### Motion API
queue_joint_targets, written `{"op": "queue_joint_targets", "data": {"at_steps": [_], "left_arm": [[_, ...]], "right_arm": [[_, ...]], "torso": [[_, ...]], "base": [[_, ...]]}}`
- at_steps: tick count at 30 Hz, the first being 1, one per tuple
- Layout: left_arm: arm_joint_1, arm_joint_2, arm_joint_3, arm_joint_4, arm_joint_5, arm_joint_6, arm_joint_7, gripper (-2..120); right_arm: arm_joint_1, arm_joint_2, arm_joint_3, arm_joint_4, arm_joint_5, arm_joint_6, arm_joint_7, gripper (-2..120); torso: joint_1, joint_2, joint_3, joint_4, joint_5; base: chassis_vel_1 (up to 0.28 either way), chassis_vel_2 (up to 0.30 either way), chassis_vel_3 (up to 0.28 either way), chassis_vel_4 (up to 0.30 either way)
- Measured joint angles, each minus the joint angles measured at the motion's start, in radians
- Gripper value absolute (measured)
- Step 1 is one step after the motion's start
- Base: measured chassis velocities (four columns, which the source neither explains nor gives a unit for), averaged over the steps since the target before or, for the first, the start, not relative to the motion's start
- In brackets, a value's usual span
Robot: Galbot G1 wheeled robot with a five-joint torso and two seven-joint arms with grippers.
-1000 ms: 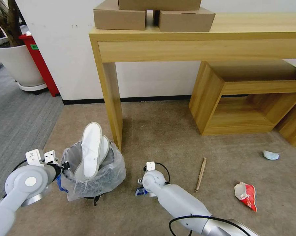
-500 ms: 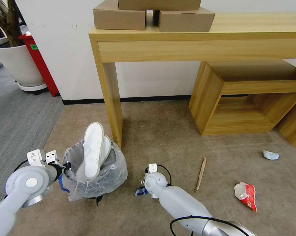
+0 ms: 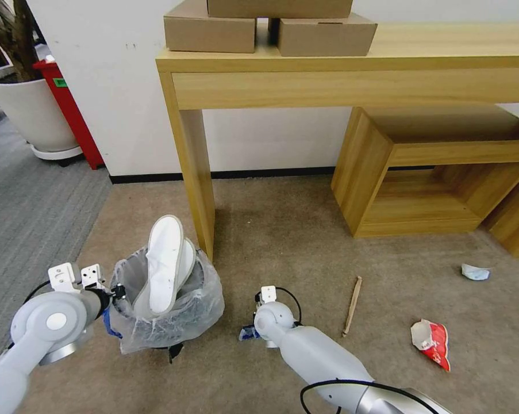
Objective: Pick up the trash bin and place the garbage on the floor into it.
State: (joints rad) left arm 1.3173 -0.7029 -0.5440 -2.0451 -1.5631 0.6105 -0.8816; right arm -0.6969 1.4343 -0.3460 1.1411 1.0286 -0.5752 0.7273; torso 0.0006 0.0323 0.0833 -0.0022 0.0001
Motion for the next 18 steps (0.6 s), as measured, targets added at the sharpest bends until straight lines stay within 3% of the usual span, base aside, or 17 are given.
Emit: {"op": "queue_joint_targets", "data": {"at_steps": [4,11,12,13,14,16,17,18], "left_arm": [[0.001,-0.005,0.006,0.004,0.004,0.003,0.001,0],[0.008,-0.002,0.007,0.005,0.006,0.013,0.006,0],[0.009,0.001,0.007,0.005,0.005,0.018,0.006,0],[0.009,0.002,0.007,0.006,0.0,0.023,0.006,0],[0.009,0.002,0.007,0.006,0.0,0.023,0.006,0],[0.009,0.004,0.009,0.006,-0.007,0.027,0.004,0],[0.009,0.004,0.009,0.006,-0.007,0.027,0.004,0],[0.007,0.004,0.011,0.006,-0.011,0.027,0.002,0]], "right_arm": [[-0.016,-0.025,0.026,0.059,-0.007,0.016,-0.017,0],[-0.069,-0.107,0.127,0.247,-0.136,0.137,-0.14,0],[-0.078,-0.124,0.15,0.279,-0.186,0.197,-0.2,0],[-0.095,-0.164,0.195,0.332,-0.277,0.379,-0.393,0],[-0.095,-0.164,0.195,0.332,-0.277,0.379,-0.393,0],[-0.098,-0.227,0.252,0.397,-0.362,0.617,-0.66,0],[-0.098,-0.227,0.252,0.397,-0.362,0.617,-0.66,0],[-0.092,-0.26,0.268,0.431,-0.343,0.712,-0.801,0]], "torso": [[0.0,0.0,0.0,0.0,0.0],[0.0,0.0,0.0,0.0001,0.0001],[0.0,0.0,0.0,-0.0001,0.0001],[0.0,0.0,0.0,0.0,0.0004],[0.0,0.0,0.0,0.0,0.0004],[0.0,0.0,0.0,-0.0003,0.0],[0.0,0.0,0.0,-0.0003,0.0],[0.0,0.0,0.0,-0.0004,0.0001]], "base": [[0.0,0.0,0.0,0.0],[0.0,0.0,0.0,0.0],[0.0,0.0,0.0,0.0],[0.0,0.0,0.0,0.0],[0.0,0.0,0.0,0.0],[0.0,0.0,0.0,0.0],[0.0,0.0,0.0,0.0],[0.0,0.0,0.0,0.0]]}}
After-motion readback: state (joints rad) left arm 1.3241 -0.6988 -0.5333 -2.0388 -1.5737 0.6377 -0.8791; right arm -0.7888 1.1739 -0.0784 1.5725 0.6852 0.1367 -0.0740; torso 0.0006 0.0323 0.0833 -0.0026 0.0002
